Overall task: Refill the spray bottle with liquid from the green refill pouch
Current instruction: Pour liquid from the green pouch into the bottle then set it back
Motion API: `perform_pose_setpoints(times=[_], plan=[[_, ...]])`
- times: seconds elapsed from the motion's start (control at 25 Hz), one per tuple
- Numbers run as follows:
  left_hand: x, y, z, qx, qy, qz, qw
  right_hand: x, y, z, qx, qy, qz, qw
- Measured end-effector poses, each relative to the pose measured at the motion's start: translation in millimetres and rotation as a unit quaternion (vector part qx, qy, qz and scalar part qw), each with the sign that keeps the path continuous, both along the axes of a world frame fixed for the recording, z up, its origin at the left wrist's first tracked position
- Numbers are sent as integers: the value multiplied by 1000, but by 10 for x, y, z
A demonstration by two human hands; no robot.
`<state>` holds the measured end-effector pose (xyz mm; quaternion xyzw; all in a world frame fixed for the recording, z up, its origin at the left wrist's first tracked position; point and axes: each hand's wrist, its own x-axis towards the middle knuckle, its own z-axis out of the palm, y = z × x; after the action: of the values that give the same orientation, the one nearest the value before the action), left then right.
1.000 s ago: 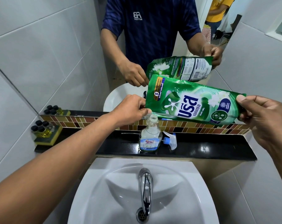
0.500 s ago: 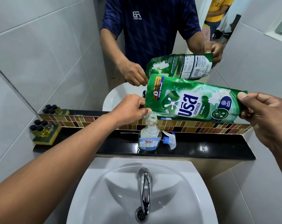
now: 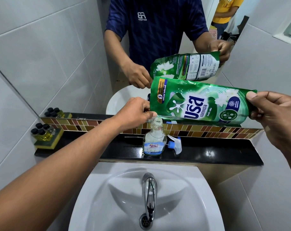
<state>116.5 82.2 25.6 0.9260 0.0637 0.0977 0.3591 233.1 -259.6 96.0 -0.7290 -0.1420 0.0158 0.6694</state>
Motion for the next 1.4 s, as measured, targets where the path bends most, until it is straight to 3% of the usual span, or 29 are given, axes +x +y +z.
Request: perform_pose_setpoints(times=[1.4], plan=[[-51, -13, -12, -30, -28, 9, 999, 51, 63, 208, -43, -74, 30, 996]])
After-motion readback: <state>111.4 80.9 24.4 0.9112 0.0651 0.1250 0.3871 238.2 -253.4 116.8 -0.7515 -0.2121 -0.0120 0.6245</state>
